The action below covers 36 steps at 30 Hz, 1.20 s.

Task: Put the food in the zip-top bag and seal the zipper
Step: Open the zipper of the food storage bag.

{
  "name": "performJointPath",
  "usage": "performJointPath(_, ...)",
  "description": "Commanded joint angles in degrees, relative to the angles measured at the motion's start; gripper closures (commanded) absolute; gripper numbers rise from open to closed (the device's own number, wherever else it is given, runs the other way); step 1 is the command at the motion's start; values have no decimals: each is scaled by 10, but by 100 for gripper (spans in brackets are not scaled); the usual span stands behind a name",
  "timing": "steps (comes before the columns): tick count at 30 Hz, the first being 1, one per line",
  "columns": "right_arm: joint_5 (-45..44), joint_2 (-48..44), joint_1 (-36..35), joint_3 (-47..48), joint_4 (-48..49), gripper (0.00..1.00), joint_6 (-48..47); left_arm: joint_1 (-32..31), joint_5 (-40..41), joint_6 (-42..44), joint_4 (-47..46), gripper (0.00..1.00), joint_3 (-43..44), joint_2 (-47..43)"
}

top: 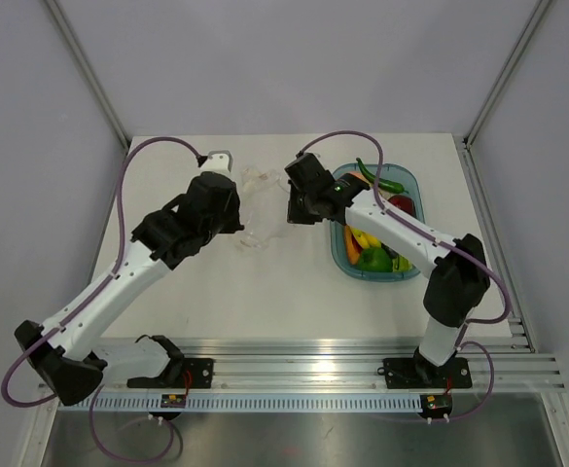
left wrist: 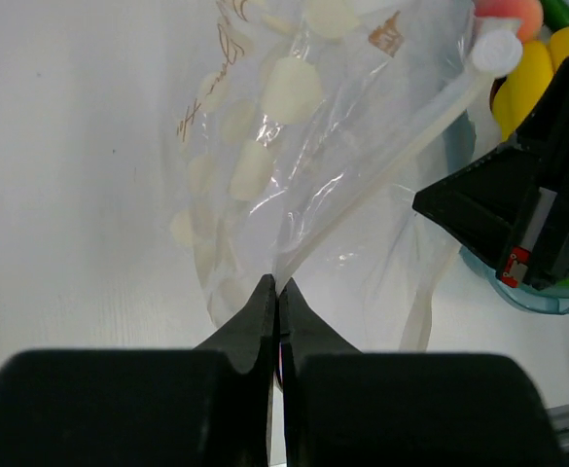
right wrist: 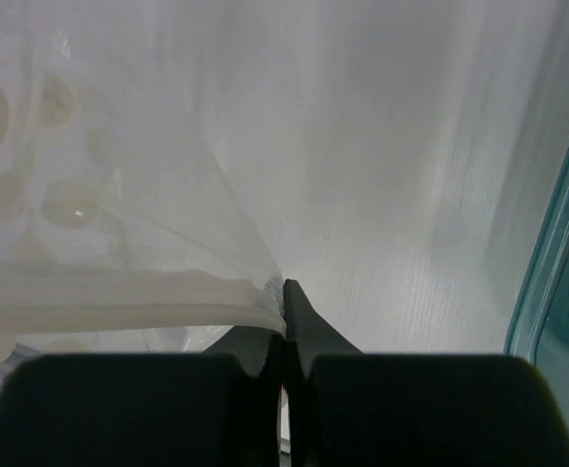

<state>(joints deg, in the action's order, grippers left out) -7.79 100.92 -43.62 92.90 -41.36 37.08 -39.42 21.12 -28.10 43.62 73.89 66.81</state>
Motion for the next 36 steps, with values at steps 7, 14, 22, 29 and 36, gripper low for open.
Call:
performJointPath(7, 16, 52, 64, -45, 66, 98, -18, 6, -75, -49, -64, 100, -37, 98)
performJointPath(14, 44, 20, 67, -55, 69, 68, -17, 6, -113, -46, -78, 100, -21, 140)
performJointPath(22, 73, -46, 67, -114, 104, 44, 4, 6, -115, -41, -62, 100, 10, 189)
performJointPath(29, 60, -158, 67, -158, 87, 36, 6, 6, -115, -40, -58, 100, 16, 199)
performJointPath(36, -96, -265, 100, -241, -44, 20, 21, 6, -125, -42, -48, 100, 36, 199)
